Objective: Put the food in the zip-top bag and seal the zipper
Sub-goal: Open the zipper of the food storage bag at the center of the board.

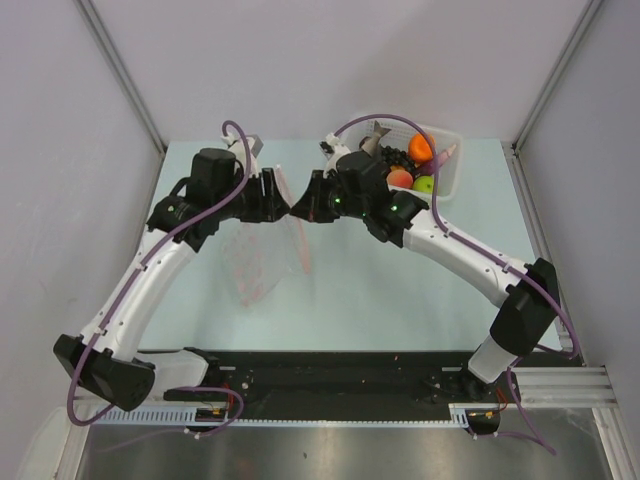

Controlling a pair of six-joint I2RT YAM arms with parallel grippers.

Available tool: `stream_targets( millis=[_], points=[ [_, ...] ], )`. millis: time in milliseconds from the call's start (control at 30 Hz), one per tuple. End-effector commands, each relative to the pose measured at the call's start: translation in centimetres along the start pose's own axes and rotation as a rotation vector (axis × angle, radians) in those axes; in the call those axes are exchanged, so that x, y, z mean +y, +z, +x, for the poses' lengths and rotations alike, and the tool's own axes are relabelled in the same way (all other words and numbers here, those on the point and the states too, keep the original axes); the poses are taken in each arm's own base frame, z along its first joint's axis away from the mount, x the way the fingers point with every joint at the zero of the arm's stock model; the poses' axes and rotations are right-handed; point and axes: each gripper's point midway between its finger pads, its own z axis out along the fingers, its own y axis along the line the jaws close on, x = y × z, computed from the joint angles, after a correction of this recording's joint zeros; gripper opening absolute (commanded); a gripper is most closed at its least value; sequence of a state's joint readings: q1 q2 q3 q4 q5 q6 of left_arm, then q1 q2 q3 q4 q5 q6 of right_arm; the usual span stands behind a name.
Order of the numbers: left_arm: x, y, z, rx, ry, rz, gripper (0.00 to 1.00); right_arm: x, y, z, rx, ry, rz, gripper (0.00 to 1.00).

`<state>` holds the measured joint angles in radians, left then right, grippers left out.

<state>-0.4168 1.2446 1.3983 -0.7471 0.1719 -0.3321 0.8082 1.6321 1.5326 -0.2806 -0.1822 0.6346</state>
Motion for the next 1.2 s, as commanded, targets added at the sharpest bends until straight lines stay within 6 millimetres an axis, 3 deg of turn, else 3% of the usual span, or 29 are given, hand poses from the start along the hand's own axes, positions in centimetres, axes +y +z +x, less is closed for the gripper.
stream_targets(
  millis=[0, 67, 233, 333, 433, 600, 733, 900, 1000, 1167],
  points=[
    [1.1, 0.0, 1.2, 0.023, 0.02, -0.048, 0.49, 1.8, -1.7, -3.3, -0.107, -0.042, -0.011, 0.0],
    [1.8, -0.4, 1.5, 0.019, 0.029, -0.08, 0.44, 0.7, -1.7, -3.0, -0.103, -0.068, 0.025, 0.0],
    [2.5, -1.2, 2.1, 0.036, 0.05, -0.089, 0.26, -4.0, -2.0, -3.4, -0.096, -0.029, 0.124, 0.0],
    [3.1, -1.2, 2.1, 0.042, 0.037, -0.086, 0.14, -5.5, -2.4, -3.2, -0.082, -0.011, 0.13, 0.0],
    [3.0, -0.7, 2.2, 0.06, 0.019, -0.049, 0.01, -5.5, -2.7, -2.7, -0.066, 0.005, 0.099, 0.0],
    [1.6, -1.9, -0.8, -0.039, 0.031, 0.017, 0.0, -5.6, -3.0, -2.1, -0.051, -0.026, 0.077, 0.0],
    [1.7, -3.5, -3.4, -0.12, 0.048, -0.005, 0.0, -7.0, -2.9, -1.5, -0.034, -0.089, 0.101, 0.0],
    [1.7, -5.2, -6.1, -0.209, 0.102, -0.021, 0.0, -13.8, -2.0, -0.6, 0.005, -0.213, 0.202, 0.0],
    [2.3, -4.4, -5.9, -0.208, 0.114, -0.032, 0.0, -16.1, -0.9, -0.1, 0.053, -0.25, 0.208, 0.0],
    [3.0, -1.2, -4.3, -0.154, 0.102, -0.011, 0.0, -14.3, 0.1, -2.0, 0.033, -0.323, 0.11, 0.0]
  ],
)
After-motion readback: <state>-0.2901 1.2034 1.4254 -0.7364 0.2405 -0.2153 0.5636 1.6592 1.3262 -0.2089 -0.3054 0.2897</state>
